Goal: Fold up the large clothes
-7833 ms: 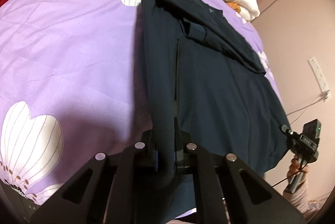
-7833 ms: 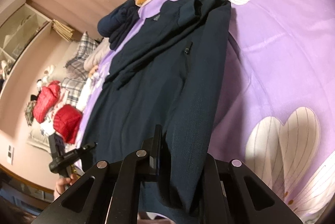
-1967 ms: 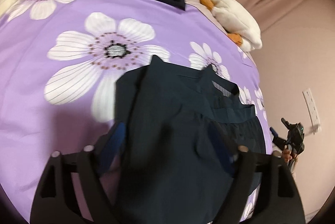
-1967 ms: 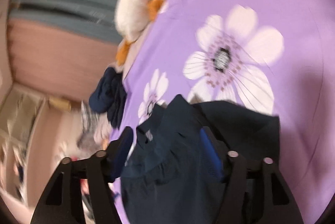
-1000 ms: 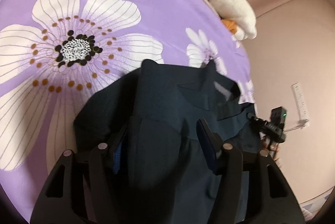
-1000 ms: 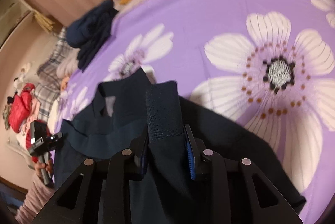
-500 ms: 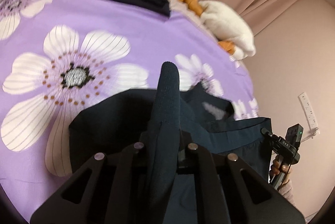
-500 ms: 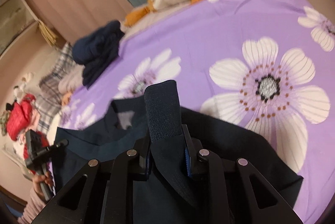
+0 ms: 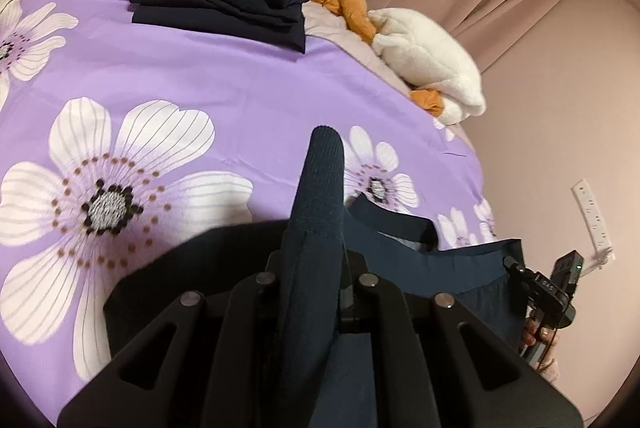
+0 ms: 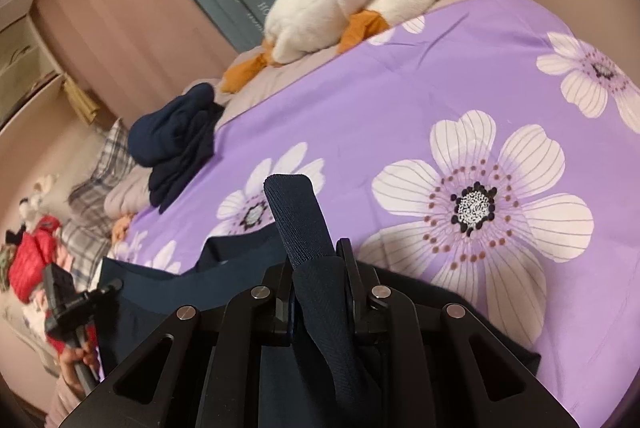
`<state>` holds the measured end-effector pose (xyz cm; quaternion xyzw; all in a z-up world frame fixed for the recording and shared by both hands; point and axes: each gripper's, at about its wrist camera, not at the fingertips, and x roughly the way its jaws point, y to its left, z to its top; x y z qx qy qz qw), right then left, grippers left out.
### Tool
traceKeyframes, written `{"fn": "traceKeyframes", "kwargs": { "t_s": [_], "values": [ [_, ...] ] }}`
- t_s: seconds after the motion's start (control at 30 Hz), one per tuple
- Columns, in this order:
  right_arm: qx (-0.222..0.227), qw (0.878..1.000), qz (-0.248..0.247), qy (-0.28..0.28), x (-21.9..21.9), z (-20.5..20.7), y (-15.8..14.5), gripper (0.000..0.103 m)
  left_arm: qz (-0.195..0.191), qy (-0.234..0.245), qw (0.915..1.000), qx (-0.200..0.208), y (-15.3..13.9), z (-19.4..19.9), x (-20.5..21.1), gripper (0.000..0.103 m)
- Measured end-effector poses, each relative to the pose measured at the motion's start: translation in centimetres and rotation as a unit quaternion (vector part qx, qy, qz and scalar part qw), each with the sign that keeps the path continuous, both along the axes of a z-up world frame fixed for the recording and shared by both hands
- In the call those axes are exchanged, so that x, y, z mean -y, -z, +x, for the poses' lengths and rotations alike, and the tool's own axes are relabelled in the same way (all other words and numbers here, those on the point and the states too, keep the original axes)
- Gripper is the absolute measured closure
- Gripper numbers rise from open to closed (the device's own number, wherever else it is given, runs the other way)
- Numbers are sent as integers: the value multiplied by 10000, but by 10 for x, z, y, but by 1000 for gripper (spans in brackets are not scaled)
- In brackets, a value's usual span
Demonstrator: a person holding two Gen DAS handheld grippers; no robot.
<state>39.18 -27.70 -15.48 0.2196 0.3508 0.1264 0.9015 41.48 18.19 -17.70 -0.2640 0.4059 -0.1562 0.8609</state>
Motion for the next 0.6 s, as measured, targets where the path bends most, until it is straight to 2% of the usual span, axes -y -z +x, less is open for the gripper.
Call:
{"fn": "traceKeyframes", "kwargs": {
  "t_s": [0.2, 0.3, 0.47, 0.6],
  "values": [
    [-139, 9995, 13, 288, 6, 17, 18, 85, 241, -40, 9991, -360, 22, 37, 5, 94],
    [-63, 9988, 210, 437, 12, 18, 19, 85, 191, -16, 9994, -304, 18, 47, 7, 94],
    [284, 9975, 355, 535, 20, 21, 6, 86, 323, -14, 9993, -164, 9, 65, 11, 93],
    [-261, 9978, -3, 602, 13, 46, 36, 86, 686, -42, 9963, -521, 32, 84, 19, 92]
  ]
}}
